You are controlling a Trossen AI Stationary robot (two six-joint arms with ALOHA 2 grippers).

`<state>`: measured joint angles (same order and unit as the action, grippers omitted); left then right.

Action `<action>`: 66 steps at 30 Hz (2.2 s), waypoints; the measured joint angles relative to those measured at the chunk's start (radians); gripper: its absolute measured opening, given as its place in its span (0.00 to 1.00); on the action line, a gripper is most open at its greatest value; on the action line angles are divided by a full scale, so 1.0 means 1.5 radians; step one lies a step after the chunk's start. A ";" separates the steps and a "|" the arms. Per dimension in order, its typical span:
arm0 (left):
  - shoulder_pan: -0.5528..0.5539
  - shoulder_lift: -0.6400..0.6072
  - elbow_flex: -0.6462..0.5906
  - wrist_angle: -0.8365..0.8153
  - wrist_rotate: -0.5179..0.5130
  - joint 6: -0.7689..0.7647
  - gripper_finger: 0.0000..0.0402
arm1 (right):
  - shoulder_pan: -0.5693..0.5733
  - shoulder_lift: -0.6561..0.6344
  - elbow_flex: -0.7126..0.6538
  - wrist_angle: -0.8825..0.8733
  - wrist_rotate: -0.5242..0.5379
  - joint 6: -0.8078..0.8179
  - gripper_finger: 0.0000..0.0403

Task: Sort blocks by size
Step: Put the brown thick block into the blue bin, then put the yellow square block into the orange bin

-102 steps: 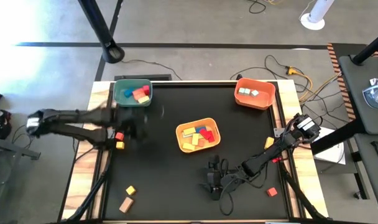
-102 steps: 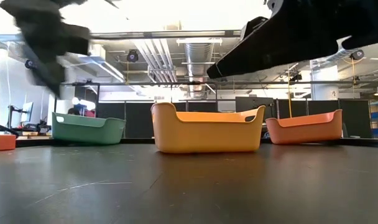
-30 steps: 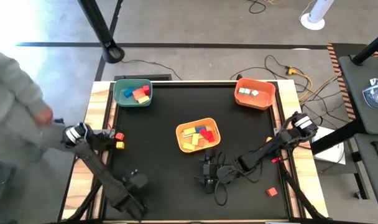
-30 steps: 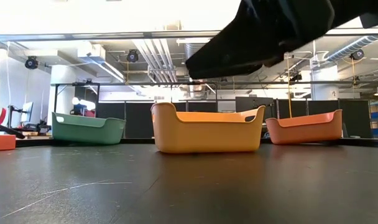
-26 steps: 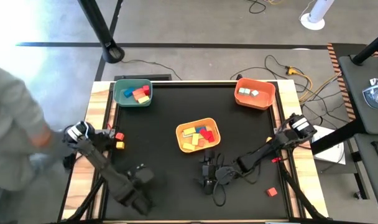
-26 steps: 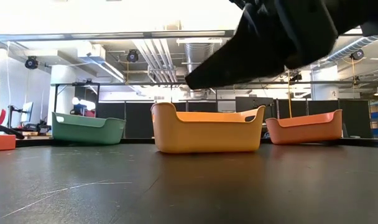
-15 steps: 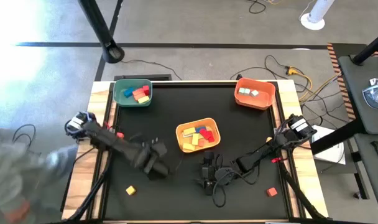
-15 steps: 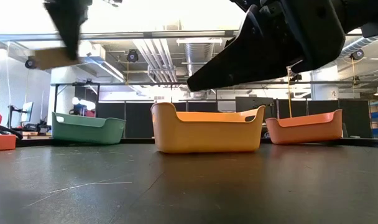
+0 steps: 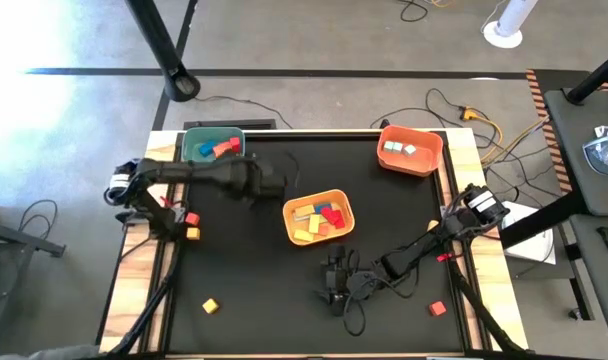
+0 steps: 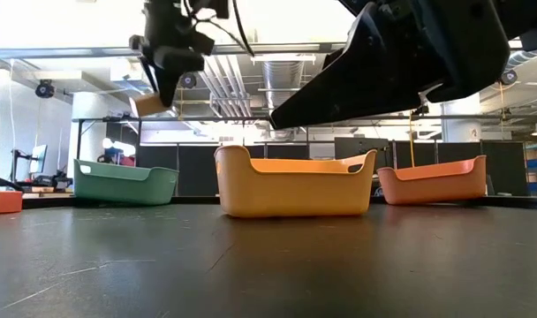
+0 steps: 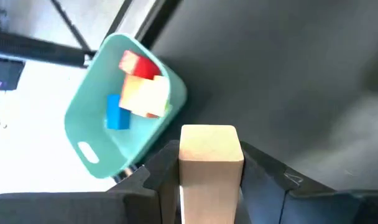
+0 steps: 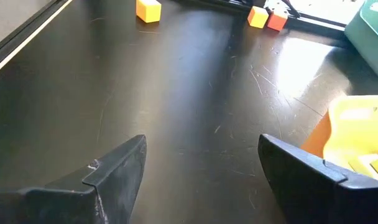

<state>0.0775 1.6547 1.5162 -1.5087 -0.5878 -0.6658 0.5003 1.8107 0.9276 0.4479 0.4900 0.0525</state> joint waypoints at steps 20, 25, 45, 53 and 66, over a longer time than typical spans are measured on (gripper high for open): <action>0.450 0.017 -0.035 0.135 0.004 0.137 0.31 | 0.010 0.000 0.000 -0.016 0.000 0.010 0.78; 0.532 0.029 -0.115 0.232 0.054 0.148 0.31 | 0.010 0.000 0.000 -0.018 0.000 0.017 0.75; 0.547 -0.003 -0.217 0.351 0.093 0.241 0.52 | 0.002 0.000 0.000 -0.022 0.000 0.005 0.81; 0.330 -0.157 -0.267 0.259 0.213 0.201 0.56 | 0.002 0.000 0.000 -0.024 0.000 0.005 0.79; -0.211 -0.239 -0.464 0.277 0.389 -0.204 0.64 | 0.001 0.000 0.000 0.002 0.000 0.009 0.80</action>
<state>-0.2398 1.2968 0.8202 -1.0938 -0.0044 -0.9712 0.5014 1.8107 0.9281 0.4510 0.4900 0.0664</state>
